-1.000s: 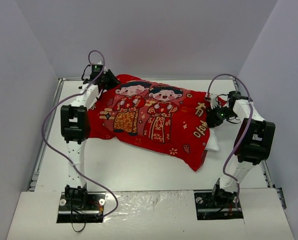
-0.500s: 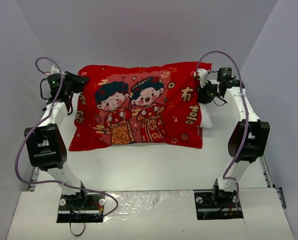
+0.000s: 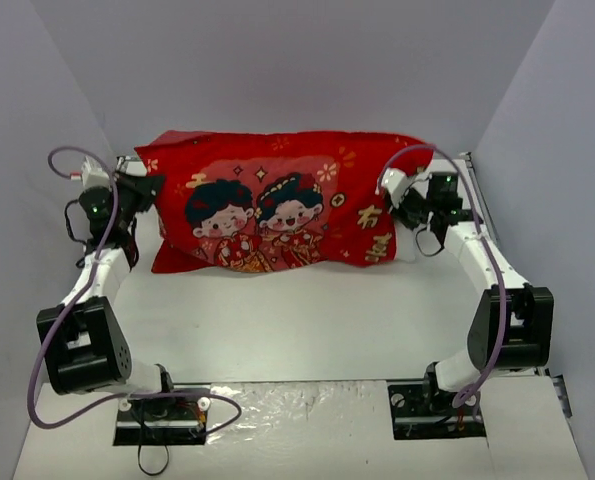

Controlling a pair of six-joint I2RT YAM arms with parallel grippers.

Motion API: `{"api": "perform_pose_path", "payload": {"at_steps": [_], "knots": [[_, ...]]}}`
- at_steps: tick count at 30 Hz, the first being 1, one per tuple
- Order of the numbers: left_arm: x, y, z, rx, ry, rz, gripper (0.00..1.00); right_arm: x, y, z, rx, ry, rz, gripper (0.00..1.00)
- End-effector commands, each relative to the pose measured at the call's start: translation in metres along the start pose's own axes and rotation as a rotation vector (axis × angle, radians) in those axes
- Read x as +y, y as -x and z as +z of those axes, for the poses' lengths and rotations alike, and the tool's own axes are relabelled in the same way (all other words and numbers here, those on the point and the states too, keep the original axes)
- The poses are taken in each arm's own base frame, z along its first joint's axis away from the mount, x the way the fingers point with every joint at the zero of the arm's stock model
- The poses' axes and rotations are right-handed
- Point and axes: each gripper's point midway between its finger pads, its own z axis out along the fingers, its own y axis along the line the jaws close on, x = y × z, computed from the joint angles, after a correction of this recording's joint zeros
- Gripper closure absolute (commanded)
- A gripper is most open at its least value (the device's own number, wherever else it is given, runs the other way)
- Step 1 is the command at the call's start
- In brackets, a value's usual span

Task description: Remove the pillowcase from the pillow

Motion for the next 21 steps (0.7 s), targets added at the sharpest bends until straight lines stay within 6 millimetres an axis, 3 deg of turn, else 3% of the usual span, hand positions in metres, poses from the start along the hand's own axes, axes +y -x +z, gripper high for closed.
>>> {"api": "perform_pose_path", "payload": {"at_steps": [1,2,3,4,6,9,11,14,21], "knots": [[0.067,-0.031,-0.027,0.031,0.178,0.031,0.98,0.023,-0.050,0.005,0.107,0.012,-0.176,1.00],[0.082,-0.033,-0.035,0.024,0.220,0.043,0.98,0.041,-0.072,0.001,0.147,0.041,-0.165,1.00],[0.104,-0.048,-0.047,0.056,0.285,0.024,0.98,0.046,-0.082,-0.002,0.164,0.050,-0.161,1.00],[0.109,-0.048,-0.055,0.055,0.312,0.026,0.98,0.052,-0.090,-0.005,0.174,0.061,-0.151,1.00],[0.125,-0.042,-0.072,0.046,0.382,0.042,0.98,0.059,-0.115,-0.018,0.221,0.086,-0.092,1.00],[0.147,-0.022,-0.093,0.004,0.487,0.041,0.98,0.062,-0.131,-0.031,0.232,0.103,-0.020,1.00],[0.148,-0.005,-0.102,-0.042,0.516,0.042,0.98,0.062,-0.136,-0.036,0.230,0.106,0.014,1.00],[0.154,0.019,-0.113,-0.105,0.565,0.032,0.98,0.055,-0.148,-0.047,0.243,0.076,0.105,1.00],[0.139,0.055,-0.106,-0.180,0.545,0.037,0.98,-0.002,-0.179,-0.084,0.238,-0.105,0.364,1.00]]}}
